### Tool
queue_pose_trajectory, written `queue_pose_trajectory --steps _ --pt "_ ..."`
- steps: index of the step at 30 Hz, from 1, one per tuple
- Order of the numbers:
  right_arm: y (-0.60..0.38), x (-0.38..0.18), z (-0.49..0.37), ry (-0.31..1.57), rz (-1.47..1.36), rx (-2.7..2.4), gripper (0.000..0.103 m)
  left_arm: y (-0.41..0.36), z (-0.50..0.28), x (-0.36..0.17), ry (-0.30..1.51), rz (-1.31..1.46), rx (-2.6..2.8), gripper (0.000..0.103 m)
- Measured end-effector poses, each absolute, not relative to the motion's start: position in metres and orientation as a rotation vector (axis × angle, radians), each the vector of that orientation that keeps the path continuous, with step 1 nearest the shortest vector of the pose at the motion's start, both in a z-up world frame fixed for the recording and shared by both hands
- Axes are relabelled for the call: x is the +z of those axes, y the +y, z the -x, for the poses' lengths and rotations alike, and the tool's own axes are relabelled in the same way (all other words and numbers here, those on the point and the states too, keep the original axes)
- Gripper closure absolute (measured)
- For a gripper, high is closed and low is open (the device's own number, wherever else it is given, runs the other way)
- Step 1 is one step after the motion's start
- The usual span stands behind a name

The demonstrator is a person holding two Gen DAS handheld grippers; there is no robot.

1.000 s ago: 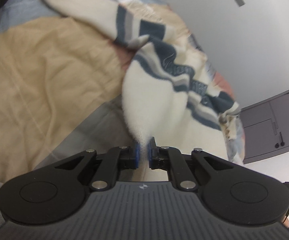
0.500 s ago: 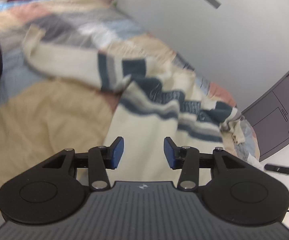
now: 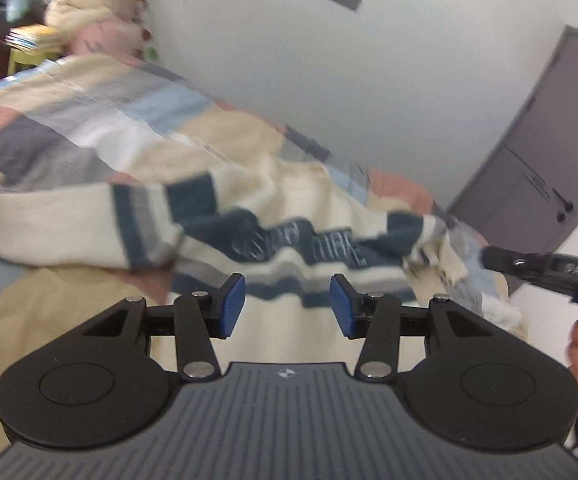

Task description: Fold large clothes

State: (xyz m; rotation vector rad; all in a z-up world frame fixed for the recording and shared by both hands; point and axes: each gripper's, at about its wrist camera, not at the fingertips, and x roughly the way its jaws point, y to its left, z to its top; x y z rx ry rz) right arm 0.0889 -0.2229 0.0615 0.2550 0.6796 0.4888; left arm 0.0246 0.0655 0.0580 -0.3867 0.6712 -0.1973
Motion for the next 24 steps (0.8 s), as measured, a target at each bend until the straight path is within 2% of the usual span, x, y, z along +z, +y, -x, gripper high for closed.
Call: queue_pose_trajectory --steps 6,12,17,24 --pt "-0.223 -0.013 -0.087 0.655 -0.219 0.345 0.091 0.026 -0.055 -0.002 0.693 0.386 -0.201 0.050" --pt "-0.239 -0.063 -0.085 0.671 -0.238 0.244 0.091 -0.003 -0.070 -0.064 0.691 0.319 -0.201 0.050" --pt "-0.267 -0.053 -0.103 0.647 -0.296 0.231 0.091 0.013 -0.086 -0.115 0.797 0.394 -0.159 0.050" --pt "-0.337 -0.058 -0.164 0.701 -0.336 0.173 0.090 0.019 -0.092 -0.124 0.768 0.410 -0.147 0.050"
